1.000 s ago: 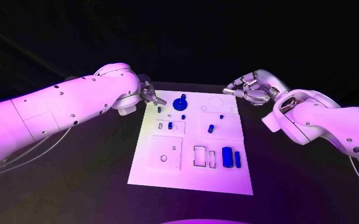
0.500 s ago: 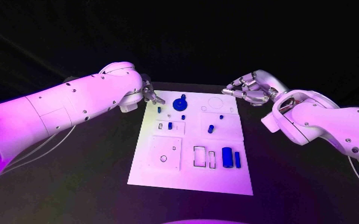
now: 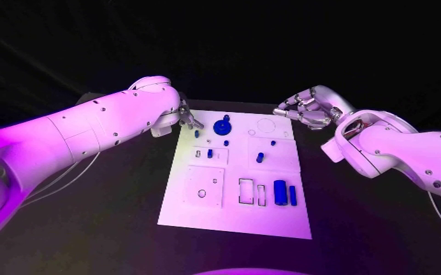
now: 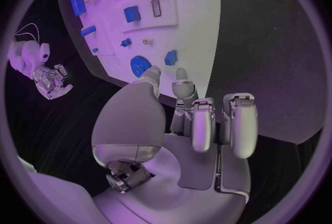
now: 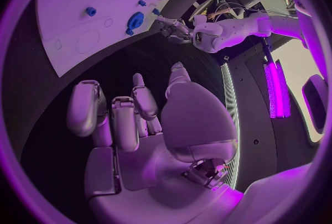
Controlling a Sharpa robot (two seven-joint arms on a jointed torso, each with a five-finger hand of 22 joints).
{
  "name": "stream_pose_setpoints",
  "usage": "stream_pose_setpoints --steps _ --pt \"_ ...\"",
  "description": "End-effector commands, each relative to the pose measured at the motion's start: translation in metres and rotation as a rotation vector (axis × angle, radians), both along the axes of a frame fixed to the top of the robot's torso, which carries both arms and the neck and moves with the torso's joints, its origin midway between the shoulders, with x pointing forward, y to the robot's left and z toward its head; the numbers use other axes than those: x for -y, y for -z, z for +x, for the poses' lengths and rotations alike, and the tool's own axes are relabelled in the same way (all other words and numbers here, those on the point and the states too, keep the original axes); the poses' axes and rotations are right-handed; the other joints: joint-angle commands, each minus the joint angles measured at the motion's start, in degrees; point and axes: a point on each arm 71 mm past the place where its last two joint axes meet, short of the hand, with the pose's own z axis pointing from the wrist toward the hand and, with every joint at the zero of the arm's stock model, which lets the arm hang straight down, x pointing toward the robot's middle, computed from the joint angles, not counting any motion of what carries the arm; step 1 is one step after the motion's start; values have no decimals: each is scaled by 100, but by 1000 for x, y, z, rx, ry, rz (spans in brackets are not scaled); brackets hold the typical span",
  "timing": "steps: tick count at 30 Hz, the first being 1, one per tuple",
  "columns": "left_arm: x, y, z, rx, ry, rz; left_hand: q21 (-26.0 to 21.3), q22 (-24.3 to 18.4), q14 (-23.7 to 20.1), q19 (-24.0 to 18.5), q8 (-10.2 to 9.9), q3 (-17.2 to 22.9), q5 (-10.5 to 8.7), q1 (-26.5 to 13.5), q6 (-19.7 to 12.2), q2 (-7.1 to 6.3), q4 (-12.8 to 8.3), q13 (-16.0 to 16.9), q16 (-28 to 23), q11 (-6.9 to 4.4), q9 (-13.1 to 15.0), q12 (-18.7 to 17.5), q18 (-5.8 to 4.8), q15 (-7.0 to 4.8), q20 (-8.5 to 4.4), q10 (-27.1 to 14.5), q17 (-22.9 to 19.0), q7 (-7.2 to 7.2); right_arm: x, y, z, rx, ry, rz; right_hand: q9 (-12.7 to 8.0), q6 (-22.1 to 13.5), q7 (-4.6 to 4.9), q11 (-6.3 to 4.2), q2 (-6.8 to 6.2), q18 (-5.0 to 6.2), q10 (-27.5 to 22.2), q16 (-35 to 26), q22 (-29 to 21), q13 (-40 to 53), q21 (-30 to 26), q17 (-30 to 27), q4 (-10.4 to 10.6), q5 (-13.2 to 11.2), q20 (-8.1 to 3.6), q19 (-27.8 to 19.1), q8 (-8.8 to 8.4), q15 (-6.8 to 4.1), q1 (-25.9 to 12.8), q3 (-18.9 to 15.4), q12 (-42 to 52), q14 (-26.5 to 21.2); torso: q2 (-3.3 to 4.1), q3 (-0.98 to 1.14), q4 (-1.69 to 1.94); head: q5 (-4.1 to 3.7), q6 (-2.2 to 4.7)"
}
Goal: Assemble the parts on the task board
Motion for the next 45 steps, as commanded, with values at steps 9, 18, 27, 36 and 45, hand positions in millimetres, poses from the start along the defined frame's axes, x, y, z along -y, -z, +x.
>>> stream_pose_setpoints --steps 9,18,27,36,45 --pt "1 6 0 -43 6 13 -15 1333 601 462 -17 -48 2 61 43 55 0 18 14 -8 -20 55 -37 38 36 34 1505 9 -2 1 0 -3 -15 -6 13 -38 0 -20 75 78 -4 -40 165 -8 -32 414 -24 191 -8 20 33 -45 12 21 17 340 -11 8 0 0 -1" --pt "2 8 -1 -52 11 13 -10 1341 601 467 -24 -50 4 109 66 111 -4 32 14 -13 -48 79 -40 35 37 44 1505 4 -3 1 0 -3 -17 -6 14 -39 0 -20 77 78 -3 -40 166 -7 -33 416 -24 204 -8 20 33 -45 13 21 18 340 -12 4 1 22 0" --pt "4 10 -1 -61 22 13 -8 1346 601 471 -36 -50 4 176 81 153 -13 35 14 -16 -78 93 -41 33 37 48 1505 0 -4 1 0 -3 -19 -6 14 -38 -1 -21 87 77 8 -38 169 6 -31 419 -24 222 -9 23 35 -45 16 23 32 341 -4 1 -2 17 -4" --pt "7 14 -2 -64 25 7 -11 1341 601 467 -57 -42 4 267 92 224 -14 13 14 -18 -122 88 -40 31 37 38 1505 0 -4 1 0 -4 -20 -6 15 -36 -1 -21 96 76 12 -37 174 11 -25 421 -25 231 -9 27 36 -46 20 25 37 342 -6 2 -3 8 -29" --pt "6 15 -2 -57 17 -4 -14 1337 601 464 -84 -2 6 421 100 369 -26 -18 14 -20 -183 82 -38 29 36 22 1505 -3 -4 1 0 -4 -20 -6 16 -35 -2 -22 104 75 16 -38 175 16 -25 420 -26 237 -9 28 37 -46 24 27 43 342 -12 7 -2 12 -43"
